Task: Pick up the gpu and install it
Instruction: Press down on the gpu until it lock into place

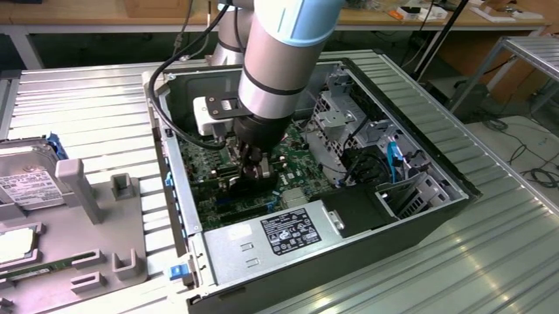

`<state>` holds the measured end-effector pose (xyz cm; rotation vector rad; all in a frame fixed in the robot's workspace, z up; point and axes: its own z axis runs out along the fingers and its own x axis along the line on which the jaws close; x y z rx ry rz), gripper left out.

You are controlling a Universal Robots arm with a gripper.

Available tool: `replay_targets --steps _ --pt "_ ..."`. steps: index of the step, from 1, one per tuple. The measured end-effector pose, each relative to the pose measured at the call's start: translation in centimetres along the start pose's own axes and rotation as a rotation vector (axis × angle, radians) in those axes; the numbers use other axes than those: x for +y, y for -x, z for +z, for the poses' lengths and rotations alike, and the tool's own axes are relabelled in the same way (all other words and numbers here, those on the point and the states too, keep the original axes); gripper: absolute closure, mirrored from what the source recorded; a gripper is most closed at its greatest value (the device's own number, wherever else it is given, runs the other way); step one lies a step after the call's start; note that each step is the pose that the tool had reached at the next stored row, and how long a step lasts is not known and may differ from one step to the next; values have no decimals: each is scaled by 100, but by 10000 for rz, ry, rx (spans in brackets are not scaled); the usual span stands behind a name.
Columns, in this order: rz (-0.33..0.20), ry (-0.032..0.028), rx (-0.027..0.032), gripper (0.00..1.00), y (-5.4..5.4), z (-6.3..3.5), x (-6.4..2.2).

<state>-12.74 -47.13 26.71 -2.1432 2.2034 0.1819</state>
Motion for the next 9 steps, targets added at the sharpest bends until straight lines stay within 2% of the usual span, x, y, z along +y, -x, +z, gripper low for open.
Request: replay_targets --steps 9 --pt "-2 -2 0 89 -22 1 0"
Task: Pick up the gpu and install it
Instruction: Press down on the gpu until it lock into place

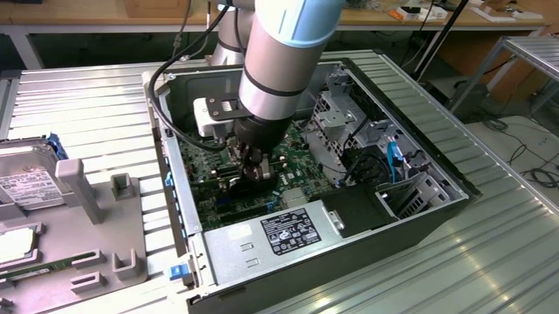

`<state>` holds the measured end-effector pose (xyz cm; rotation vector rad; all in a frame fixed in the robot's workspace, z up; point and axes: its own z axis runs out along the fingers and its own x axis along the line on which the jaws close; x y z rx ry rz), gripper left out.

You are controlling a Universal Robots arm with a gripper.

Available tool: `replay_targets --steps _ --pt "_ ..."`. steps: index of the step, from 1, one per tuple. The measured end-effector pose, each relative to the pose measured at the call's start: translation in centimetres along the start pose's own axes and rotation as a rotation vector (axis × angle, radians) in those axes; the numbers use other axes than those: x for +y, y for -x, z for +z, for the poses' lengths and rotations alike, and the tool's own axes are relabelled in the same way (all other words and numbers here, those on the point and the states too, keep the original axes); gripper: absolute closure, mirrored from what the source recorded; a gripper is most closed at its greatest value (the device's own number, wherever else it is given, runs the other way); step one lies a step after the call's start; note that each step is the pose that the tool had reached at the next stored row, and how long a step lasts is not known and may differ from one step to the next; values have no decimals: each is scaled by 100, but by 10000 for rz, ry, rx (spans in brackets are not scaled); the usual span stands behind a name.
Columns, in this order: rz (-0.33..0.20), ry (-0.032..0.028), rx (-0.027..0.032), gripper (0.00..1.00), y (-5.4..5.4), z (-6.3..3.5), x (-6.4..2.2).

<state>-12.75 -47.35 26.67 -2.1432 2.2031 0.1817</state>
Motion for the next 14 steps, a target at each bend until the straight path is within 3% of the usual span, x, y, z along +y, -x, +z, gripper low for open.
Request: replay_targets --steps 8,10,14 --pt "1 -5 -1 89 -1 6 6" --pt "0 -12 -23 89 6 -30 8" --pt "3 13 -2 89 15 -115 12"
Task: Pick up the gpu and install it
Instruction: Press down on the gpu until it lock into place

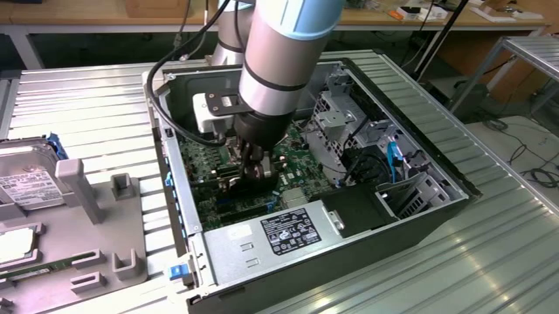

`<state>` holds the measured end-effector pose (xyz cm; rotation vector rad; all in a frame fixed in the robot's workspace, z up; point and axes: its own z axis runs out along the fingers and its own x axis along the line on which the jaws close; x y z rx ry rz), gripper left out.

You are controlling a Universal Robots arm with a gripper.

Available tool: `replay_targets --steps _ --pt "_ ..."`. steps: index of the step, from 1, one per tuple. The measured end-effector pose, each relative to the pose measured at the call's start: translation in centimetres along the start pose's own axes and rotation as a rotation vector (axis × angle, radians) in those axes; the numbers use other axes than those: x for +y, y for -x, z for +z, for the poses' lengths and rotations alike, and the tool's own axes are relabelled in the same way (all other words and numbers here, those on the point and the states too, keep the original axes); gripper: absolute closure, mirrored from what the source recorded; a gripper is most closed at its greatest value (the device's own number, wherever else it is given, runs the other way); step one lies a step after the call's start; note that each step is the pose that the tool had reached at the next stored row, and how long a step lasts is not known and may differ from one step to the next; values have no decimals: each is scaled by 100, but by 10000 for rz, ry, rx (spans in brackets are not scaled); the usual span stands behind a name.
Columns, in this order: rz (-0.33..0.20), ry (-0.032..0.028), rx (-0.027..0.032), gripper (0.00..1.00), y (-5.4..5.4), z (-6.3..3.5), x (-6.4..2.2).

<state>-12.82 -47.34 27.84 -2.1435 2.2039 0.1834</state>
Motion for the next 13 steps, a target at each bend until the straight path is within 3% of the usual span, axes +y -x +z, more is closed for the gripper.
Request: replay_targets --steps 7,13 --pt "1 11 0 89 15 -118 5" --pt "1 11 -3 89 15 -119 5"
